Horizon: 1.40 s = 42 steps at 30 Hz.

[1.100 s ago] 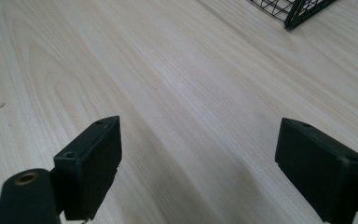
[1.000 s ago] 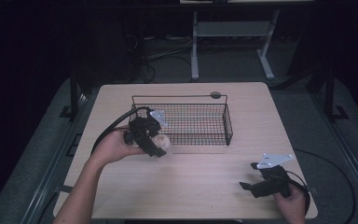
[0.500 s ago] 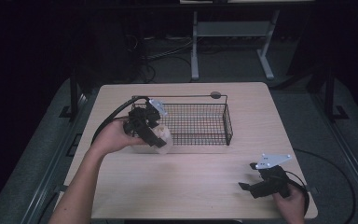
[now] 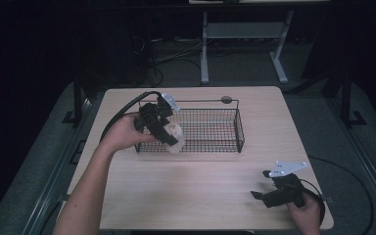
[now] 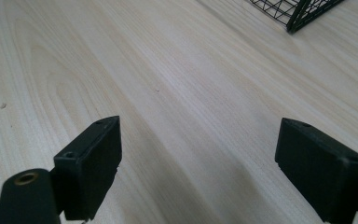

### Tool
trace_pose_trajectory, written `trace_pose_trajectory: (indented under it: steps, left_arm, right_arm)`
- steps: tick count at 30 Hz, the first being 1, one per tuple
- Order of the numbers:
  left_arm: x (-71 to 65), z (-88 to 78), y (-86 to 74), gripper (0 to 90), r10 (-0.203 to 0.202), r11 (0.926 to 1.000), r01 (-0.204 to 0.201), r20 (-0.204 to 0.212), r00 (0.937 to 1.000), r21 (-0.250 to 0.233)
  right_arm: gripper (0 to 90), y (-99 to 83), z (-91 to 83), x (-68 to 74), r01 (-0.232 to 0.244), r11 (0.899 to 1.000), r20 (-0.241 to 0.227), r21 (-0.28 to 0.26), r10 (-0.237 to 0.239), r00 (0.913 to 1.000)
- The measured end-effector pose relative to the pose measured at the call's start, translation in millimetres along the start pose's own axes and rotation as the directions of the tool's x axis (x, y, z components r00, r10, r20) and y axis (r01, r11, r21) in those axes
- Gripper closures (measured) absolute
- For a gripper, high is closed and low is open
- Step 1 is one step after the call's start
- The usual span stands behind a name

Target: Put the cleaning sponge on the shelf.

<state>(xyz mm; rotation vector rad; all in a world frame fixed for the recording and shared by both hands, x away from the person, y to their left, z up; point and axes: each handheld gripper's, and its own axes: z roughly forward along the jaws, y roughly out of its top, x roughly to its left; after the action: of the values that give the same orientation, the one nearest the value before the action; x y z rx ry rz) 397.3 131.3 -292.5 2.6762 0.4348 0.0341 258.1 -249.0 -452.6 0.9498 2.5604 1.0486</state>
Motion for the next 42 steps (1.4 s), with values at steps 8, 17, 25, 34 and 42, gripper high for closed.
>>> trace_pose_trajectory:
  steps: [8,17,25,34,42]
  left_arm:
    - [15.8,1.1,7.9,29.8,-0.027,0.9993,0.027,0.0,0.9996,-0.024]
    - [31.6,7.1,14.4,29.8,-0.052,0.9984,0.052,-0.015,0.9985,-0.02]
    - [39.4,16.3,23.9,30.0,-0.056,0.9981,0.055,-0.021,0.9982,-0.027]
    - [48.9,29.5,26.6,29.9,-0.073,0.9972,0.073,-0.018,0.9972,-0.013]
    - [57.4,35.5,25.4,29.9,-0.102,0.9947,0.102,-0.039,0.994,-0.011]
  right_arm:
    - [14.2,-0.3,0.1,0.0,0.0,1.0,0.0,0.002,0.0,1.0]
    - [14.2,-0.6,-0.8,-0.6,-0.004,1.0,0.0,0.0,0.004,1.0]
    - [14.2,-1.1,-0.8,-1.6,0.001,1.0,0.002,-0.002,-0.001,1.0]
    - [14.2,-1.4,-1.8,-1.1,-0.009,1.0,-0.002,-0.006,0.009,1.0]
    - [14.2,-1.8,-2.0,-2.1,-0.009,1.0,0.0,-0.005,0.009,1.0]
